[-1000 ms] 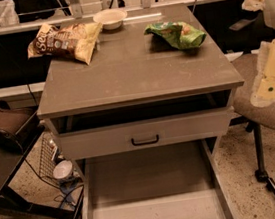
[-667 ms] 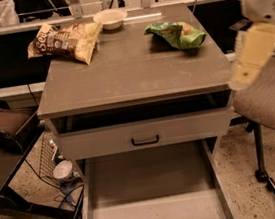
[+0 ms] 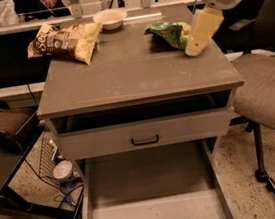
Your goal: Place green rice chip bag into middle drawer
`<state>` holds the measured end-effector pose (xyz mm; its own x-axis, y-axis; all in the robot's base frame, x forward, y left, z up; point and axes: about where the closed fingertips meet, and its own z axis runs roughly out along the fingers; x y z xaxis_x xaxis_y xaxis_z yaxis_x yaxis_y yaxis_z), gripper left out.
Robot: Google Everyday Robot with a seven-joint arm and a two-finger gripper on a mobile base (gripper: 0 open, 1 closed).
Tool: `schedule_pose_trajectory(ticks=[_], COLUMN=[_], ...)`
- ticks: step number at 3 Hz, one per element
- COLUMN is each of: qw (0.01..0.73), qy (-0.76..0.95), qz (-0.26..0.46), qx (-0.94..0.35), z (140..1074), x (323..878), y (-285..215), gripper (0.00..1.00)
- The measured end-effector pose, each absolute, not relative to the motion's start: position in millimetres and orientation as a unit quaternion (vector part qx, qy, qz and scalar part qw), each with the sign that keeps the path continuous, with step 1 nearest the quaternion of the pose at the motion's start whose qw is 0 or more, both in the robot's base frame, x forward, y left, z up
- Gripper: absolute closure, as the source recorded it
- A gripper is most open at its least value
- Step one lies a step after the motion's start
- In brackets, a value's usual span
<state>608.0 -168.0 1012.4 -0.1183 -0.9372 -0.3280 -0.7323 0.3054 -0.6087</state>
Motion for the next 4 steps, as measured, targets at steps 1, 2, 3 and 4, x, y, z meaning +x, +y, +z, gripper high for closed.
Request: schedule_pose_trajectory(ticks=[1, 2, 3, 4], qw=[0.377, 0.377, 0.384, 0.391], qy=[0.720, 0.720, 0.735, 0.742], qz=[-0.163, -0.163, -0.149, -0.151], qx=[-0.560, -0.560, -0.539, -0.523], z=[1028.6, 1028.6, 995.5, 969.5], x=[620.6, 620.6, 665.6, 720.9], y=[-162.7, -162.7, -174.0, -188.7], gripper=[0.00, 0.00, 0.00, 0.00])
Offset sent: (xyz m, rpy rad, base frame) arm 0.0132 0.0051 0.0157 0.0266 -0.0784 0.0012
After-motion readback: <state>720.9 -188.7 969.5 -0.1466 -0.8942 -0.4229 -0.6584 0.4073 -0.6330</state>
